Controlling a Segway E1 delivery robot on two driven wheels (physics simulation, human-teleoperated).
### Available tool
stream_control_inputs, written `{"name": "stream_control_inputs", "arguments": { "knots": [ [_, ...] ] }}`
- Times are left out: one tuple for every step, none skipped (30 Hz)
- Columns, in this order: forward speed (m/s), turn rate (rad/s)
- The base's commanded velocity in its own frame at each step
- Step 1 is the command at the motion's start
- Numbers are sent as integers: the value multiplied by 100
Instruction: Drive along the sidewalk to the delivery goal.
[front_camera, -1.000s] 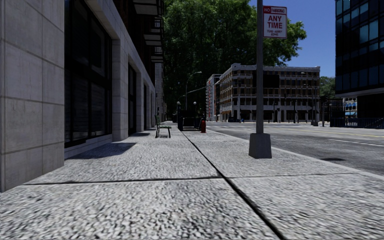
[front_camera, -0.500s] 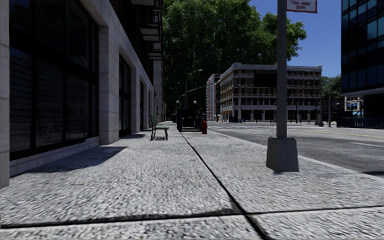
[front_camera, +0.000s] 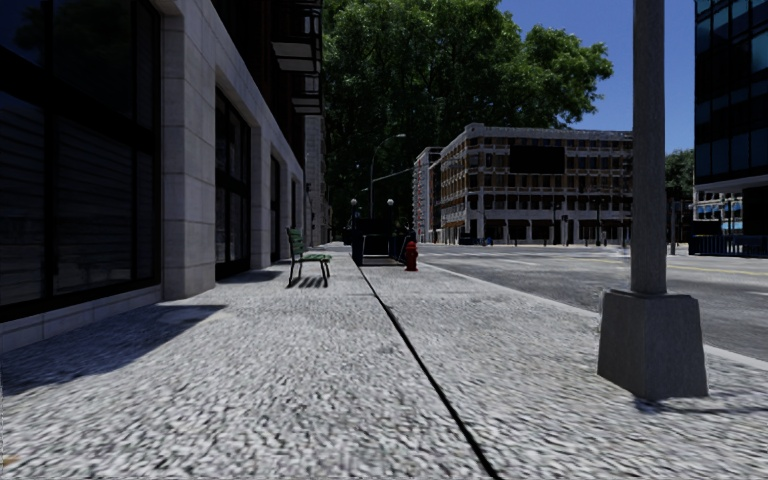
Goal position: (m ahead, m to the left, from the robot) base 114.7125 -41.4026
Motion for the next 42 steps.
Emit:
{"name": "stream_control_inputs", "arguments": {
  "knots": [
    [200,0],
    [200,0],
    [200,0],
    [200,0],
    [200,0],
    [200,0],
    [200,0],
    [200,0],
    [200,0],
    [200,0],
    [200,0],
    [200,0],
    [200,0],
    [200,0],
    [200,0],
    [200,0],
    [200,0],
    [200,0],
    [200,0],
    [200,0],
    [200,0],
    [200,0],
    [200,0],
    [200,0],
    [200,0],
    [200,0],
    [200,0],
    [200,0],
    [200,0],
    [200,0],
    [200,0],
    [200,0],
    [200,0],
    [200,0],
    [200,0],
    [200,0],
    [200,0],
    [200,0],
    [200,0],
    [200,0],
    [200,0],
    [200,0]
  ]
}}
